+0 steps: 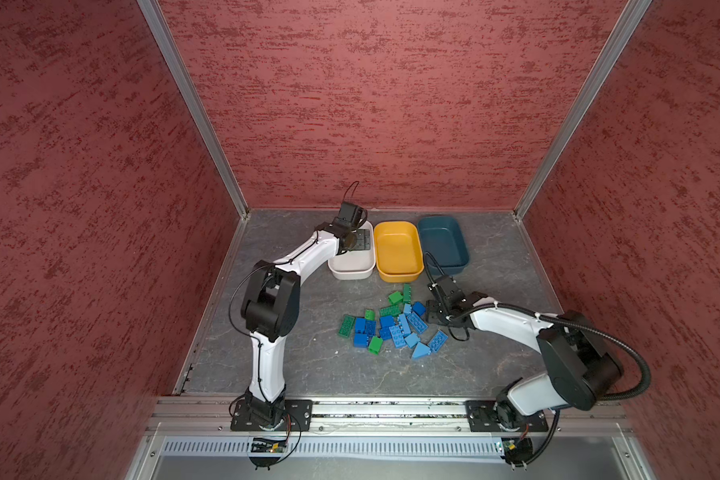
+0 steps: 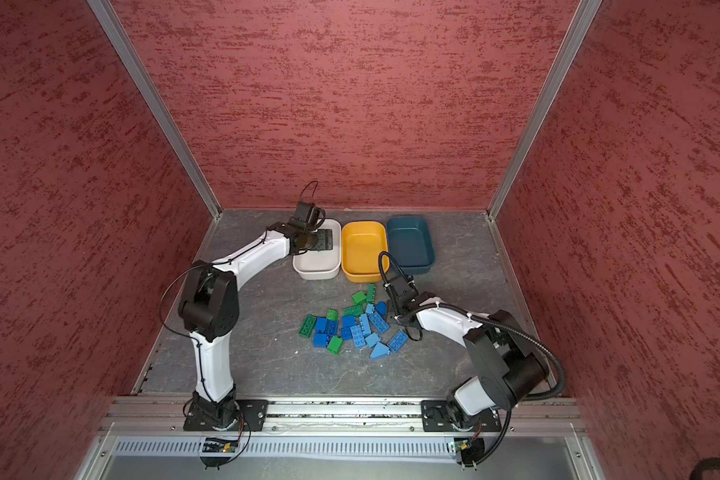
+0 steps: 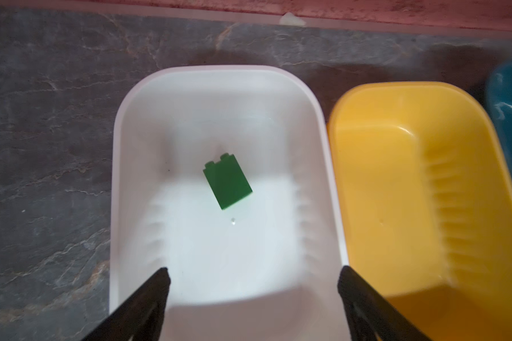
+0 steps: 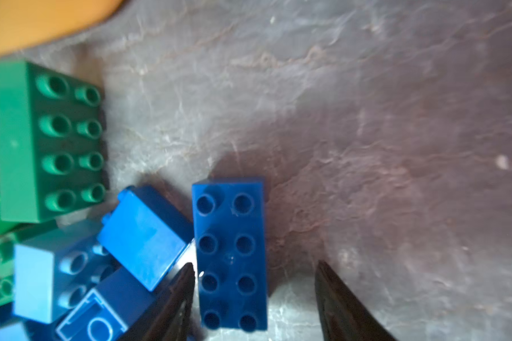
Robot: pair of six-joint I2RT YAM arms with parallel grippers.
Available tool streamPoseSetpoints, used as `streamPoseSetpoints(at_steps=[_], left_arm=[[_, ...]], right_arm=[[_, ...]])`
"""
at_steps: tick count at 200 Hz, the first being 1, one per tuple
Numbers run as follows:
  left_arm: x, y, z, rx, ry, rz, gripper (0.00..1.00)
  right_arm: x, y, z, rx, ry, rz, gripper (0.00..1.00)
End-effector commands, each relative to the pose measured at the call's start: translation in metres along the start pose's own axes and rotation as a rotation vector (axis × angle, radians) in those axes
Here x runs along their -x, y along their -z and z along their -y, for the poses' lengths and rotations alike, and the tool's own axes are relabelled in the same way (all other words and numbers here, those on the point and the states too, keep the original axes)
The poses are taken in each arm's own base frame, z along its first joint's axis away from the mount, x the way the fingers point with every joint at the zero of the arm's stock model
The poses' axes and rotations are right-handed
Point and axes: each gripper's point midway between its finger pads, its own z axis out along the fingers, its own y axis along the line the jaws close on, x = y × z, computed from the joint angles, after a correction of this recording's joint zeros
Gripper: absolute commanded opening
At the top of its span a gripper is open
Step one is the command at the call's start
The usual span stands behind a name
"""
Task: Sort the legos into containers by color
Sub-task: 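Grasp a dark blue brick with the right gripper, lift over yellow bin, then release the blue brick into the yellow bin while the left gripper withdraws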
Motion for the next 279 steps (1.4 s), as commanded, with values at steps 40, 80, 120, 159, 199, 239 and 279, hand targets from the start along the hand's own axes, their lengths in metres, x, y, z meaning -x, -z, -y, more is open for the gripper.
streamPoseSetpoints(at_steps=[40, 80, 120, 159, 199, 239, 279], left_arm=[[-0.024, 0.082, 0.008, -0.023, 0.097, 0.171, 0.99], [-0.042, 0.101, -0.014, 0.003, 0.22, 0.271, 0.99], [-0.045, 0.109, -0.022, 0.036, 0.217, 0.285, 0.99], [-0.053, 0.109, -0.03, 0.072, 0.222, 0.262, 0.99], [-0.062, 0.108, -0.038, 0.097, 0.232, 0.239, 0.99], [-0.064, 0.111, -0.048, 0.133, 0.228, 0.237, 0.99], [-0.067, 0.11, -0.054, 0.144, 0.235, 0.225, 1.0]], right_arm=[[0.002, -0.007, 0.001, -0.096, 0.088, -0.008, 0.46], [0.02, 0.007, 0.001, -0.131, 0.139, 0.069, 0.29], [0.074, 0.047, -0.046, 0.035, 0.205, 0.255, 0.23], [0.136, 0.071, -0.128, 0.289, 0.259, 0.404, 0.23], [0.201, 0.029, -0.157, 0.231, 0.2, 0.423, 0.24], [0.233, -0.015, -0.176, 0.288, 0.126, 0.353, 0.3], [0.249, -0.032, -0.173, 0.235, 0.117, 0.329, 0.51]])
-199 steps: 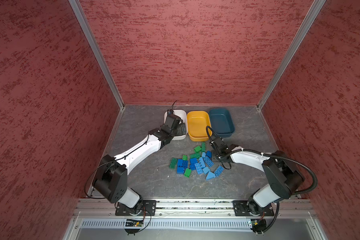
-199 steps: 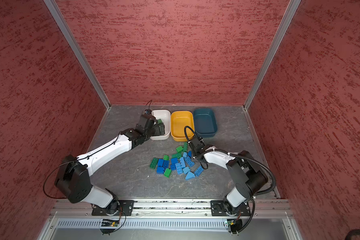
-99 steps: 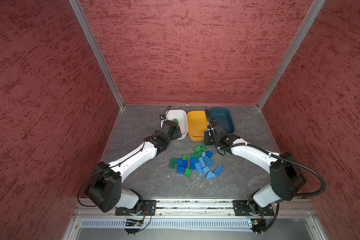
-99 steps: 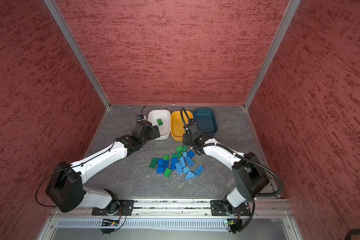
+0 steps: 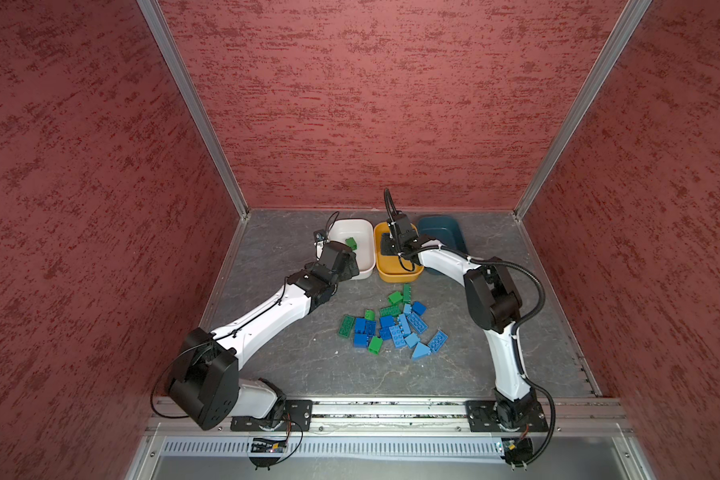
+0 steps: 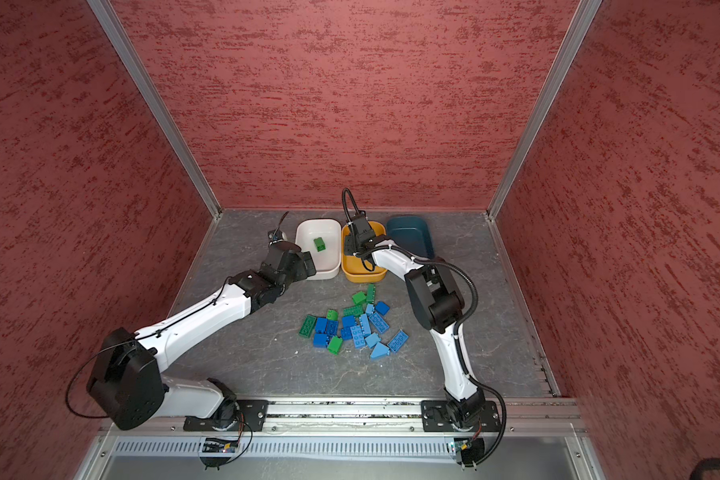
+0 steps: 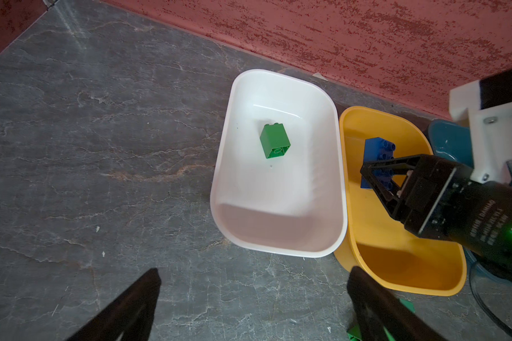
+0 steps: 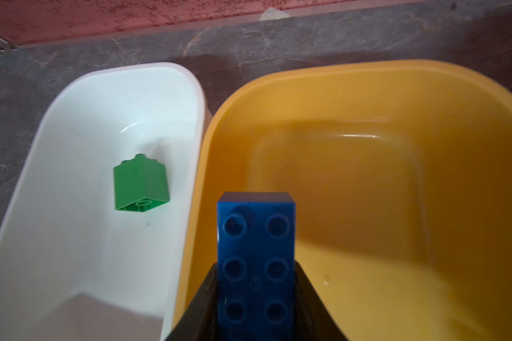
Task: Sort the legos into containers by color
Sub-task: 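Release the blue brick into the yellow bin while the left gripper withdraws, then lower the right gripper to the pile and grasp a light blue brick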
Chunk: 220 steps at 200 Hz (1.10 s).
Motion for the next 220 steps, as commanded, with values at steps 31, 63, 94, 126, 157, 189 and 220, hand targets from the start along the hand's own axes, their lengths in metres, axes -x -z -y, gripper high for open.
streamPoseSetpoints(at_steps=[31, 63, 94, 126, 157, 189, 220], left_arm=[[-0.008, -0.004, -0.005, 0.008, 0.005, -0.018, 0.99], [-0.009, -0.011, 0.009, -0.009, -0.008, -0.043, 0.99], [-0.008, -0.013, 0.036, -0.027, -0.06, -0.031, 0.99], [-0.006, -0.017, 0.06, -0.038, -0.107, -0.016, 0.99], [-0.009, -0.022, 0.072, -0.049, -0.124, -0.02, 1.0], [-0.01, -0.023, 0.076, -0.064, -0.128, -0.026, 0.99], [-0.011, -0.022, 0.077, -0.071, -0.131, -0.03, 0.99]], right_arm=[[0.027, 0.04, -0.003, 0.006, -0.016, 0.064, 0.59], [0.008, 0.086, -0.001, 0.055, -0.035, 0.06, 0.72], [-0.047, 0.129, 0.024, 0.002, -0.095, -0.025, 0.85], [-0.11, 0.171, 0.061, -0.121, -0.178, -0.128, 0.93], [-0.172, 0.209, 0.095, -0.215, -0.292, -0.208, 0.93], [-0.225, 0.233, 0.106, -0.268, -0.412, -0.301, 0.9], [-0.264, 0.242, 0.117, -0.335, -0.453, -0.36, 0.87]])
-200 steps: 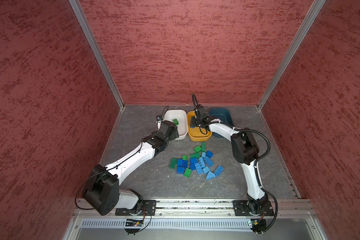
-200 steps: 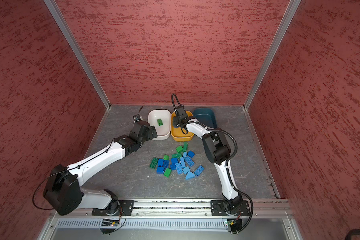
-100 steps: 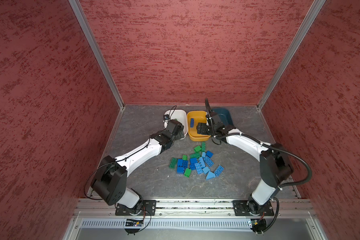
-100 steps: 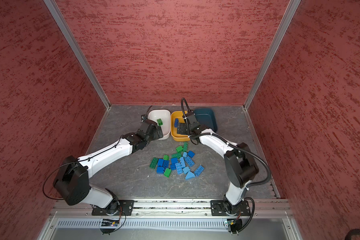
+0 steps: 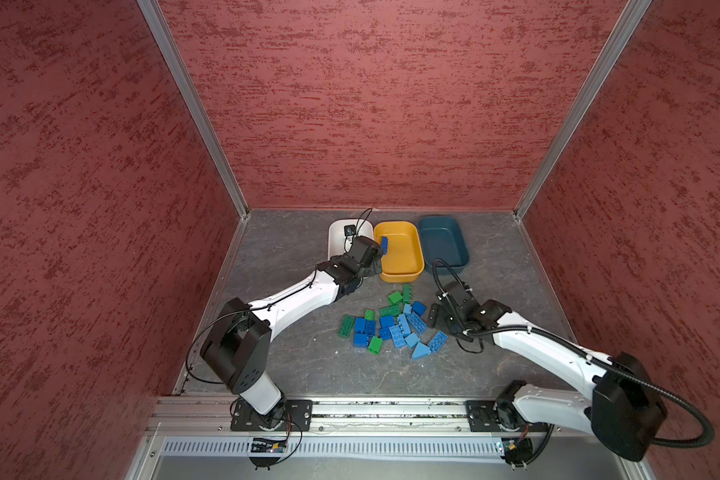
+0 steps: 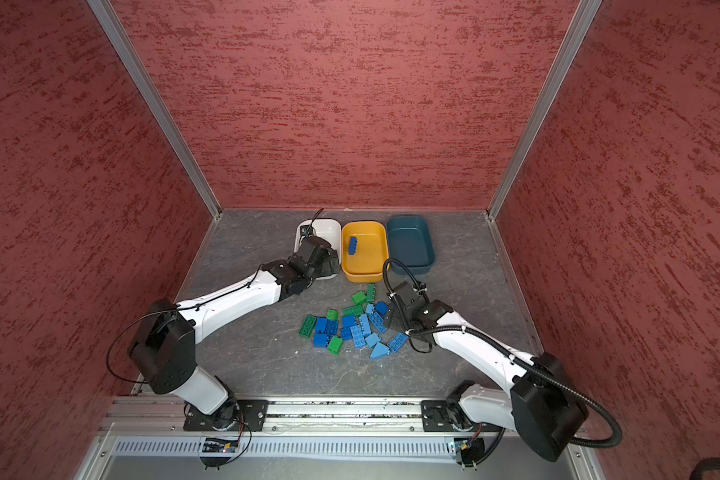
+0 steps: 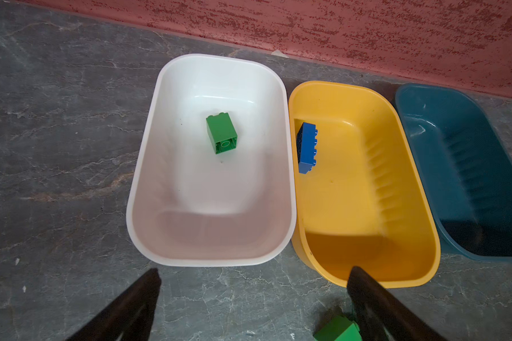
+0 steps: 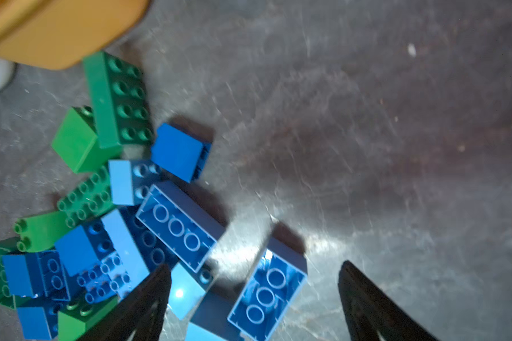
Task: Sort the legos into containers by color
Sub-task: 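Lower the right gripper to the pile and grasp a light blue brick, then carry the light blue brick with the right gripper and release it into the teal bin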
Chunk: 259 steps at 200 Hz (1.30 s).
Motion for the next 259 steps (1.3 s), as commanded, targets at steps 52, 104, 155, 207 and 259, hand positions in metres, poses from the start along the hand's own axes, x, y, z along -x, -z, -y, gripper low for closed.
streamPoseSetpoints(at_steps=[52, 104, 155, 207, 259], left_arm=[[0.002, 0.001, 0.001, 0.001, -0.024, 0.001, 0.99], [-0.001, -0.001, -0.001, 0.013, -0.037, -0.01, 1.0], [-0.004, -0.004, 0.001, 0.017, -0.043, -0.022, 0.99], [-0.005, -0.004, 0.0, 0.021, -0.042, -0.024, 0.99], [-0.006, -0.004, -0.002, 0.032, -0.039, -0.025, 0.99]], right_arm=[[-0.051, -0.026, 0.011, -0.036, -0.058, -0.145, 0.77], [-0.046, -0.034, 0.018, -0.127, 0.01, -0.116, 0.71], [-0.024, -0.013, 0.002, -0.086, 0.101, -0.023, 0.55], [-0.023, -0.01, 0.0, -0.045, 0.099, -0.005, 0.43], [-0.026, -0.014, -0.014, 0.039, 0.111, -0.008, 0.54]])
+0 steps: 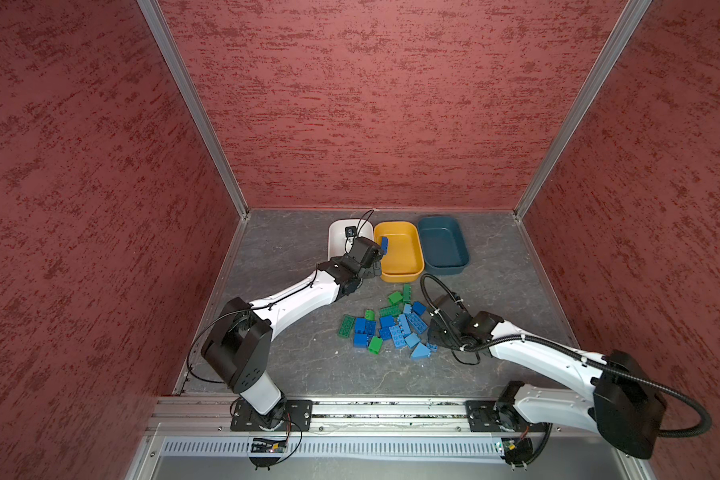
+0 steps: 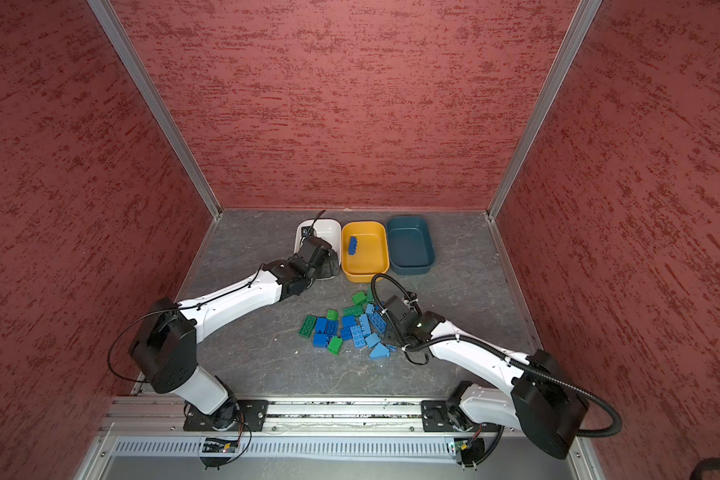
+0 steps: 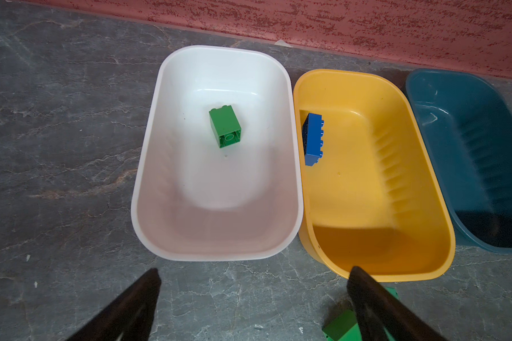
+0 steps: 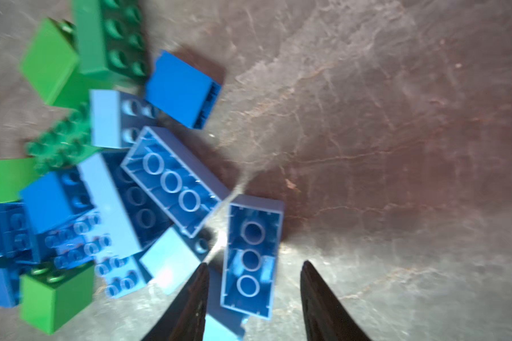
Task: Sort the legos into containers by color
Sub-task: 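Carry the light blue brick with the right gripper and release it into the teal bin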
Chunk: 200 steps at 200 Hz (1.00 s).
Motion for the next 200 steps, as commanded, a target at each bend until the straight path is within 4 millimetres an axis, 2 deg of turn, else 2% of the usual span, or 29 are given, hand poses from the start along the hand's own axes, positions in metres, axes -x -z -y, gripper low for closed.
streamPoseSetpoints(at_steps=[1, 32, 47, 73, 93, 116, 131, 150, 164, 171, 172, 184, 200], left_arm=[[0.0, -0.003, 0.001, 0.015, -0.01, -0.001, 0.99], [-0.002, -0.004, -0.001, 0.022, -0.014, -0.006, 0.99], [-0.002, -0.004, -0.001, 0.027, -0.016, -0.007, 0.99], [-0.001, -0.001, -0.002, 0.025, -0.015, 0.002, 0.99], [0.001, 0.002, -0.003, 0.023, -0.013, 0.007, 0.99], [0.0, 0.006, -0.004, 0.013, -0.017, 0.001, 0.99], [-0.002, 0.008, -0.001, -0.023, -0.022, -0.006, 0.99], [-0.006, 0.012, 0.004, -0.064, -0.028, -0.016, 0.99], [-0.008, 0.015, 0.005, -0.081, -0.03, -0.025, 0.99], [-0.009, 0.017, 0.005, -0.092, -0.03, -0.028, 0.99], [-0.009, 0.017, 0.006, -0.094, -0.031, -0.029, 0.99], [-0.01, 0.02, 0.005, -0.106, -0.033, -0.028, 0.99], [-0.01, 0.025, 0.001, -0.109, -0.04, -0.024, 0.99]], right_arm=[[-0.003, -0.007, 0.0, -0.011, 0.004, -0.006, 0.54], [-0.014, -0.024, -0.001, -0.032, 0.038, -0.065, 0.55], [-0.017, -0.029, 0.007, -0.086, 0.033, -0.08, 0.52], [-0.018, -0.029, 0.008, -0.102, 0.089, -0.082, 0.37], [0.004, -0.015, 0.002, -0.096, 0.162, -0.005, 0.27], [0.058, 0.011, -0.005, -0.089, 0.213, 0.135, 0.24], [0.109, 0.027, -0.014, -0.045, 0.223, 0.284, 0.25], [0.179, 0.037, -0.022, 0.036, 0.19, 0.432, 0.26], [0.222, 0.033, -0.022, 0.043, 0.226, 0.493, 0.27], [0.239, 0.02, -0.016, 0.016, 0.226, 0.493, 0.27], [0.243, 0.023, -0.016, 0.017, 0.229, 0.503, 0.27], [0.266, 0.002, -0.008, 0.01, 0.239, 0.474, 0.27], [0.299, -0.015, -0.006, 0.04, 0.243, 0.451, 0.27]])
